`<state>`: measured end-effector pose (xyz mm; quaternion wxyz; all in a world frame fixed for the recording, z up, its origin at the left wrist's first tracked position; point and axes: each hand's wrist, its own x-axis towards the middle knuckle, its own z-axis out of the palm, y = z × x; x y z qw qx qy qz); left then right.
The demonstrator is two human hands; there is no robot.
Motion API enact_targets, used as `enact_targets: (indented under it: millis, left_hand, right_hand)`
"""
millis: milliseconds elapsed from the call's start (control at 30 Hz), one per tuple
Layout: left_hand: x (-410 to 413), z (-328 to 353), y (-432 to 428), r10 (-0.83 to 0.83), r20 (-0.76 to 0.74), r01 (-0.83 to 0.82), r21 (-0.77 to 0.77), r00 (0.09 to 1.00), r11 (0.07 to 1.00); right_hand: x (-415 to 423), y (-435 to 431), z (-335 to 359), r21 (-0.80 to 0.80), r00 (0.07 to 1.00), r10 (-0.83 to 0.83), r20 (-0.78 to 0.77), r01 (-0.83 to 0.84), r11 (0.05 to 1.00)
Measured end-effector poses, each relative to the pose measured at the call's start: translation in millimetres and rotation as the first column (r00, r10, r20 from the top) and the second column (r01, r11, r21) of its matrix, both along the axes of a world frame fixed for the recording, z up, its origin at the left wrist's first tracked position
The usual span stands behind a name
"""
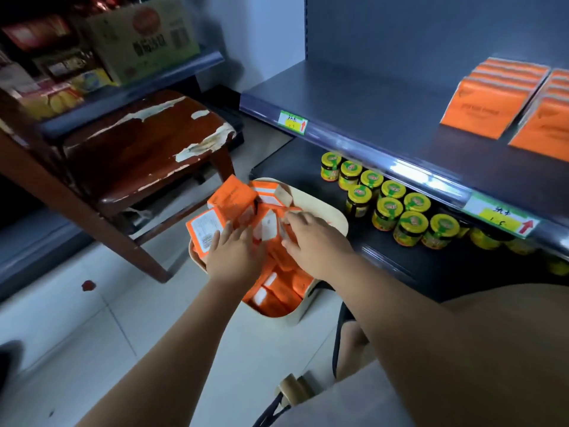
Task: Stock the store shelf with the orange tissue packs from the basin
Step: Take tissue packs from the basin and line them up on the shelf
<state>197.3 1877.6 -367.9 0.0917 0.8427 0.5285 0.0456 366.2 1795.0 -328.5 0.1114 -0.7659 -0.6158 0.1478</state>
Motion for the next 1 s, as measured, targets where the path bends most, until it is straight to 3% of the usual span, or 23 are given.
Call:
enact_targets:
  millis: [167,300,500,600,700,833,1000]
  left_hand:
    - [-0.6,-28.4,-4.8,-0.162,-0.194,0.156,-0.045,0.968,0.987]
    - [3.6,-32.7,2.8,-0.150,-0.279,0.144,-0.042,0.949,0.989]
    - [2.7,-26.8,16.5,-0.109,-0.344,0.092,-0.066,0.933,0.994]
    - [8.0,-26.2,14.1,-0.131,-0.357,0.102,-0.098,0.925,0.990]
    - [11.5,-25.3,8.5,-0.155,-0.346,0.132,-0.089,0.925,0.987]
    - [5.7,-24.8,6.4,-0.225,-0.227,0.231,0.001,0.947,0.973]
    - [13.3,-22.1,-6.1,-0.328,-0.143,0.352,0.190,0.934,0.917]
  right_hand:
    - [-22.1,20.7,-2.9,-0.164,0.979,0.179,0.101,-0.161,0.973]
    - [-25.4,32.0,-9.6,-0.268,0.955,0.208,0.214,-0.147,0.952]
    - [-13.7,39.6,-24.9,-0.117,0.990,-0.079,0.118,0.093,0.989]
    - [-5.7,37.9,-29.3,-0.054,0.960,-0.273,-0.063,0.270,0.961]
    - [7.3,40.3,-32.7,-0.090,0.864,-0.420,-0.278,0.412,0.907]
    - [24.0,41.8,-32.3,-0.122,0.718,-0.538,-0.442,0.546,0.829]
    - [39.0,40.9,-20.1,-0.195,0.387,-0.611,-0.691,0.713,0.673]
